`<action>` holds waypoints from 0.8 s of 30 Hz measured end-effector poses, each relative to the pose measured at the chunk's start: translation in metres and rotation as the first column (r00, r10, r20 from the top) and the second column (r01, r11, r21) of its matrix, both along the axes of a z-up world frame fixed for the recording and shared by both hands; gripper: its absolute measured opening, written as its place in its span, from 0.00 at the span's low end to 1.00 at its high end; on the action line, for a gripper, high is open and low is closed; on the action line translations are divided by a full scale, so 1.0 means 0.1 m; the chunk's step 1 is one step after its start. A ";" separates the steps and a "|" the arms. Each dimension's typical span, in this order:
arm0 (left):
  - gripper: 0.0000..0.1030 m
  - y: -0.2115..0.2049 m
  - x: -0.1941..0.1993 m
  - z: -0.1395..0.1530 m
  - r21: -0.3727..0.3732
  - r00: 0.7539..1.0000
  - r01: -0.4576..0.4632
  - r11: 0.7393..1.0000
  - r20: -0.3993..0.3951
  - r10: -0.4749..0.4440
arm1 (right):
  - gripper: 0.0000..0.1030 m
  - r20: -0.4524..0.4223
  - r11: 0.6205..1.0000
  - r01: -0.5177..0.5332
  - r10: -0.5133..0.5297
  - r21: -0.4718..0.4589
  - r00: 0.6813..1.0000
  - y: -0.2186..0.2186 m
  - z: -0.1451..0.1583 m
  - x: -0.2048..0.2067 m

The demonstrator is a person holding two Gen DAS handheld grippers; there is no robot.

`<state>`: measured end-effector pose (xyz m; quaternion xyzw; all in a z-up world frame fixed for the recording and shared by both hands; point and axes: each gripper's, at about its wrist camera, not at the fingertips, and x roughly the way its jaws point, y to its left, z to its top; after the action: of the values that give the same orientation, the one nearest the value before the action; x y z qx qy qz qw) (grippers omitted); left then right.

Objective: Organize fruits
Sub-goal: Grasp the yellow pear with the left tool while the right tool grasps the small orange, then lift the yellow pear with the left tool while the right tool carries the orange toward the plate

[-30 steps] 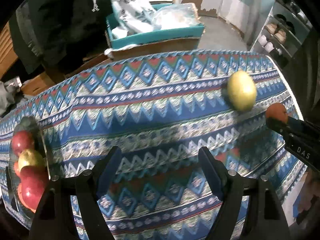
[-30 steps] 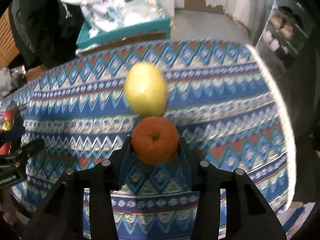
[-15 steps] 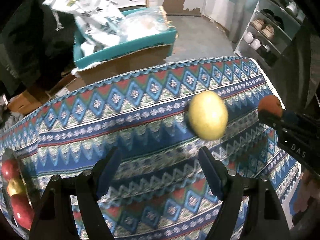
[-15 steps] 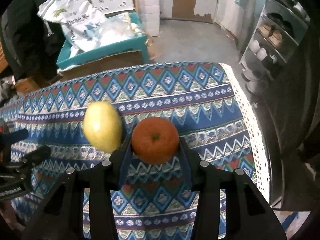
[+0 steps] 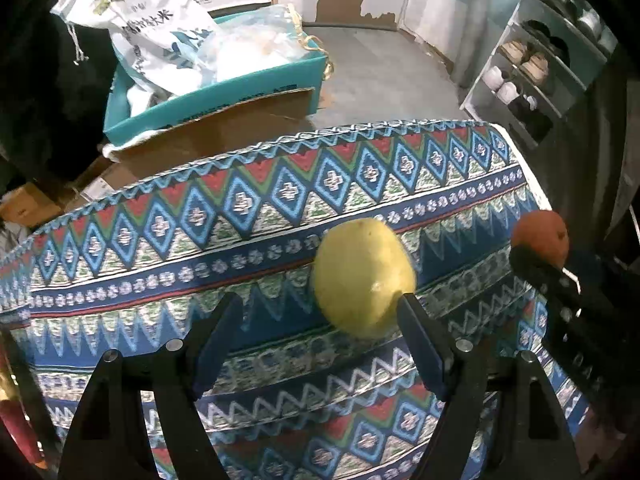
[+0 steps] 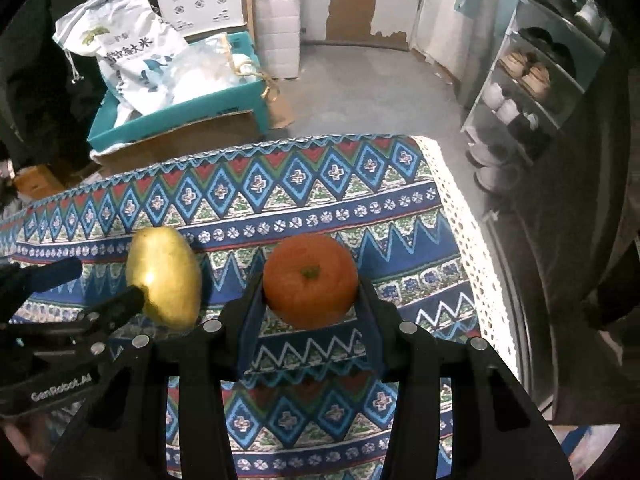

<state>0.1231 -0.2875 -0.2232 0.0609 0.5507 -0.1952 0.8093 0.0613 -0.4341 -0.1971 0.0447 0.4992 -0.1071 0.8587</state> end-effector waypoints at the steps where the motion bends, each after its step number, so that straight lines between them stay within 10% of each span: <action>1: 0.78 -0.02 0.01 -0.01 -0.002 1.000 0.000 1.000 -0.004 0.000 | 0.43 0.001 1.000 0.001 -0.001 0.000 1.000 -0.01 0.00 0.00; 24: 0.68 -0.19 0.22 -0.39 -0.051 0.996 -0.001 0.999 -0.086 -0.004 | 0.43 -0.012 0.994 0.083 -0.082 0.065 0.997 -0.21 -0.15 -0.01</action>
<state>0.1448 -0.3066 -0.2621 0.0321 0.5799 -0.2123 0.7859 0.0599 -0.4550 -0.2126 0.0931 0.5042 -0.1261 0.8492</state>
